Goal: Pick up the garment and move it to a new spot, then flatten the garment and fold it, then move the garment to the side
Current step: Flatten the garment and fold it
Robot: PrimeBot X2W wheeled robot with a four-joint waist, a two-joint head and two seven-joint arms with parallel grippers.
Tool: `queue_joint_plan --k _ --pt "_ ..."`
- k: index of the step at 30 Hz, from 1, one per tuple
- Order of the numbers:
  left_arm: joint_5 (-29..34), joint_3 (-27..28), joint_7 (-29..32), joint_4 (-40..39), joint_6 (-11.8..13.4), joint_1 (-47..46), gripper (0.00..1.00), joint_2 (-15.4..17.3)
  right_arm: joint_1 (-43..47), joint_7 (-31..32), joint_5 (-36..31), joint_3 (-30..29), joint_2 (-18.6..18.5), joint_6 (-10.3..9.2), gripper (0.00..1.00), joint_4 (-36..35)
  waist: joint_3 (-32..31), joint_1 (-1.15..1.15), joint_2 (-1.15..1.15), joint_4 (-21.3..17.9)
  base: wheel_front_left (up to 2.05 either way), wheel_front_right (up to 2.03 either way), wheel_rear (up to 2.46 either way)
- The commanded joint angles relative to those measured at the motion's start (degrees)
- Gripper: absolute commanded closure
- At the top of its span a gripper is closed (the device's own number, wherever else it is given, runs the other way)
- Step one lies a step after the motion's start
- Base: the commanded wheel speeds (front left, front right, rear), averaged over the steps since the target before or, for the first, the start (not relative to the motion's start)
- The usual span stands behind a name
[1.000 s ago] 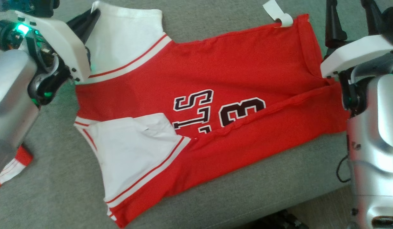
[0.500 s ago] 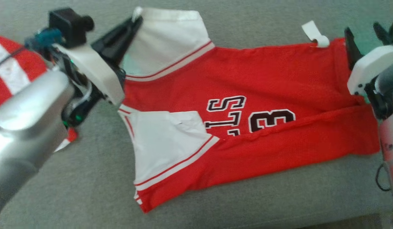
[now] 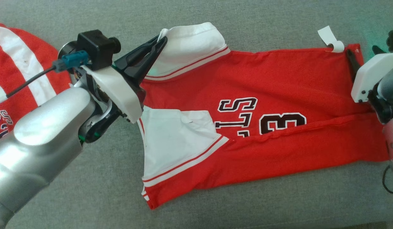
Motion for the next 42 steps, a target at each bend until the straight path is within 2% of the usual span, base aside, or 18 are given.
queue_joint_plan --k 1,7,8,9,14,21,29,36,42 --pt "0.4 2.2 0.0 -1.5 0.3 -1.6 1.0 1.7 -1.5 -0.1 0.7 1.2 -1.1 -0.05 0.0 -0.8 0.2 0.0 0.0 0.0 0.0 0.0 0.0" --pt "-0.1 2.8 -0.1 -1.8 0.8 -1.8 1.0 2.0 -2.8 0.9 2.0 3.3 -1.0 -0.05 0.02 2.1 1.0 0.0 0.0 0.0 0.0 0.0 0.0" --pt "-0.1 2.9 -0.2 -1.7 0.9 -1.8 1.0 2.0 -3.0 1.1 2.3 3.7 -1.1 -0.05 0.54 2.6 1.2 0.0 0.0 0.0 0.0 0.0 0.0" --pt "-0.1 2.9 -0.3 -1.6 0.9 -1.9 1.0 2.1 -3.2 1.2 2.6 3.9 -1.1 -0.05 1.0 3.0 1.2 0.0 0.0 0.1 0.0 0.0 0.0" --pt "-0.3 3.3 -0.9 -0.5 1.1 -1.8 1.0 2.3 -3.9 0.0 4.3 4.8 -1.5 -0.05 1.0 4.2 1.0 0.0 0.0 0.0 0.0 0.0 0.0" --pt "-0.3 5.2 -2.3 2.2 2.5 -3.5 1.0 2.7 -7.1 -6.1 6.3 4.0 -1.7 -0.05 1.0 3.6 1.4 0.0 0.0 -0.6 0.0 0.0 0.0" --pt "0.9 7.0 -2.4 7.7 1.5 -10.2 1.0 2.3 -13.6 -12.6 8.0 3.2 -0.2 -0.05 1.0 3.5 3.7 0.0 0.0 -1.7 0.0 0.0 0.0" --pt "2.6 7.6 -2.8 15.8 -0.3 -17.8 1.0 -0.1 -20.4 -18.1 9.4 2.8 1.5 -0.05 1.0 4.5 5.8 0.0 0.0 -2.5 0.0 0.0 0.0" --pt "4.1 7.9 -6.2 23.3 -1.2 -22.5 1.0 -2.8 -24.4 -22.5 10.5 2.2 2.5 -0.05 1.0 6.7 6.5 0.0 0.0 -2.5 0.0 0.0 0.0"
